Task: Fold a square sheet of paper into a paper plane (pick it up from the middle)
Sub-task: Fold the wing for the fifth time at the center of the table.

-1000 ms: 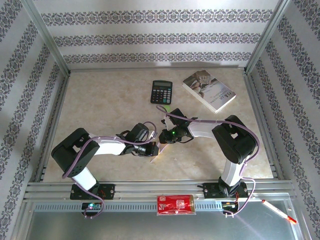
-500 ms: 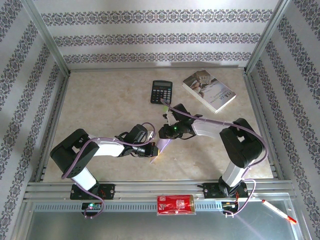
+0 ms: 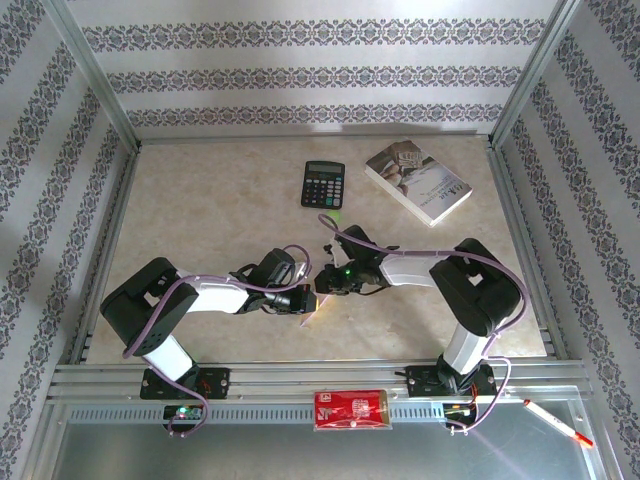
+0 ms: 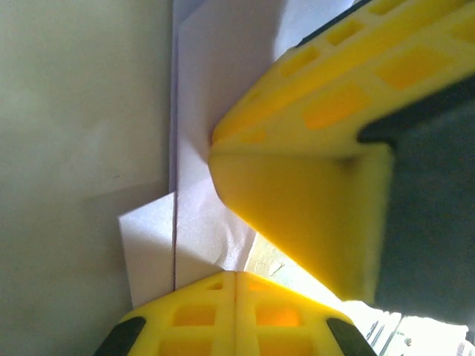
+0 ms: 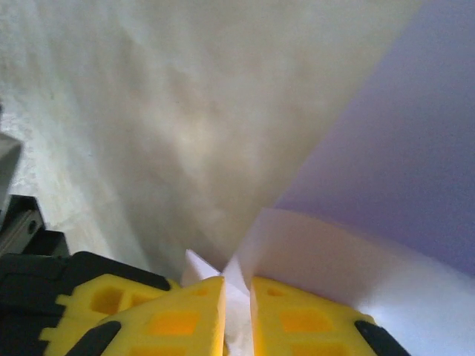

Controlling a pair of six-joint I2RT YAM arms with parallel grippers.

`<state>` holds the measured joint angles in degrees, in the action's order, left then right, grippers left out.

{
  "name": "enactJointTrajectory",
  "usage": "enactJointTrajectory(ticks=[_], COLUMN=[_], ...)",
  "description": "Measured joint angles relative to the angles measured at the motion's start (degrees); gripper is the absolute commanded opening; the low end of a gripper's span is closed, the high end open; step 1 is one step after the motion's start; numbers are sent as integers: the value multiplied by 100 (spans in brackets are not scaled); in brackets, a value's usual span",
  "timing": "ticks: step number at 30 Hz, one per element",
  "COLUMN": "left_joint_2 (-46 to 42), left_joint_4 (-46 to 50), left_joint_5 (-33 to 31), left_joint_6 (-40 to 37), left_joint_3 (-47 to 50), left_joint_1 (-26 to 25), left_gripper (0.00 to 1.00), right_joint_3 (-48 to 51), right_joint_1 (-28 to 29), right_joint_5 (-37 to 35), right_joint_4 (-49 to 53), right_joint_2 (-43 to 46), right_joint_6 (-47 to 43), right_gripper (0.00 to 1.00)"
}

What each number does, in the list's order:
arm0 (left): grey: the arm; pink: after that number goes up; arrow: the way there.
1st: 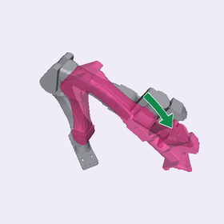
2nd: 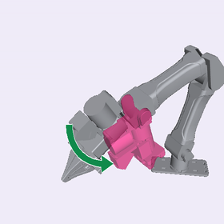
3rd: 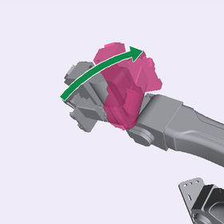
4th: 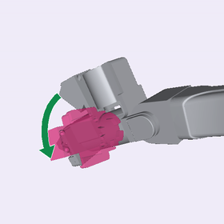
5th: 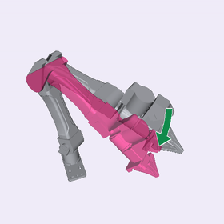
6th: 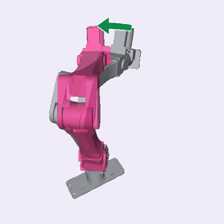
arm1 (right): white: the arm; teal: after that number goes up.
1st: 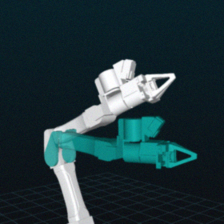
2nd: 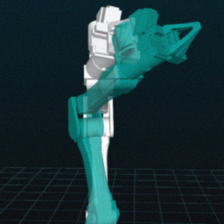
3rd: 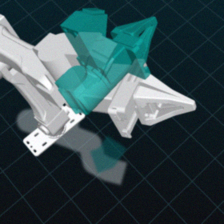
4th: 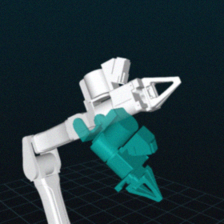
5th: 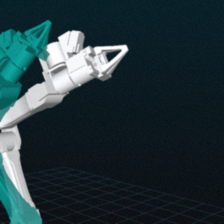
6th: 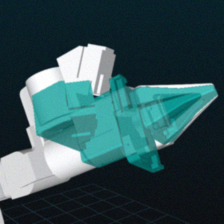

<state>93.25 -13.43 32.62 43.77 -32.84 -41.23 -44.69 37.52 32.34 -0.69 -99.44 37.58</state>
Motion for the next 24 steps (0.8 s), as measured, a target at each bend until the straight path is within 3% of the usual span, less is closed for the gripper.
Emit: enactJointTrajectory(ticks=[24], left_joint_2=[13], left_joint_4=[-39], left_joint_5=[39], left_joint_6=[-4], left_joint_3=[37], left_joint_1=[7], left_gripper=[0], right_joint_3=[-136], right_joint_1=[-1521], right_joint_5=[868], right_joint_4=[240], right_joint_2=[-380], right_joint_6=[-496], right_gripper=[15])
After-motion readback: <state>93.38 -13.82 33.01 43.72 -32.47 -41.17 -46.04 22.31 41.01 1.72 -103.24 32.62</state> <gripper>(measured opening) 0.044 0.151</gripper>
